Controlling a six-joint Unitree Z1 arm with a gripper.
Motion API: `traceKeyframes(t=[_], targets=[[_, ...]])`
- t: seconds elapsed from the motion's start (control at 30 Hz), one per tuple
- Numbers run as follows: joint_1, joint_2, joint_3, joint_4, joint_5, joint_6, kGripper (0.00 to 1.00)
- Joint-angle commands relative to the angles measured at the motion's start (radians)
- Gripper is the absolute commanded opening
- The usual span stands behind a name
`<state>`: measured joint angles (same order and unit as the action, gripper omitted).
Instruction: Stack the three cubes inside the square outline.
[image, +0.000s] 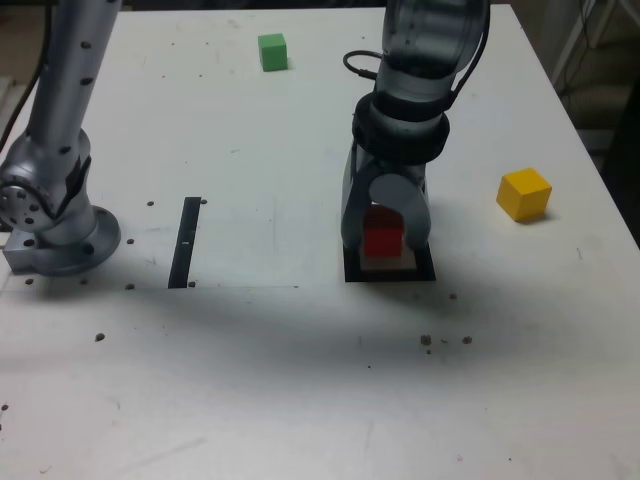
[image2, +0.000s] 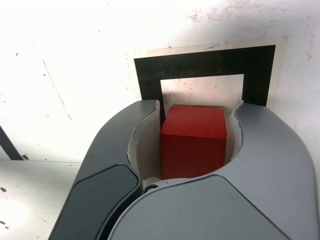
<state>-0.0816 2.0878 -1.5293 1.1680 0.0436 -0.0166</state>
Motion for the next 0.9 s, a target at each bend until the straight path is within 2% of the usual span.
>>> traceKeyframes(t=[0.0,0.17,0.57,0.87], targets=[[0.002,0.007,0.003,-0.013,0.001,0.008,0.49],[0.006,0.014,0.012,-0.037,-0.004,0.031,0.87],[0.017,0.008,0.038,-0.040,-0.005,0.035,0.96],[0.029,-0.056,0.051,-0.012,0.043,0.035,0.99]])
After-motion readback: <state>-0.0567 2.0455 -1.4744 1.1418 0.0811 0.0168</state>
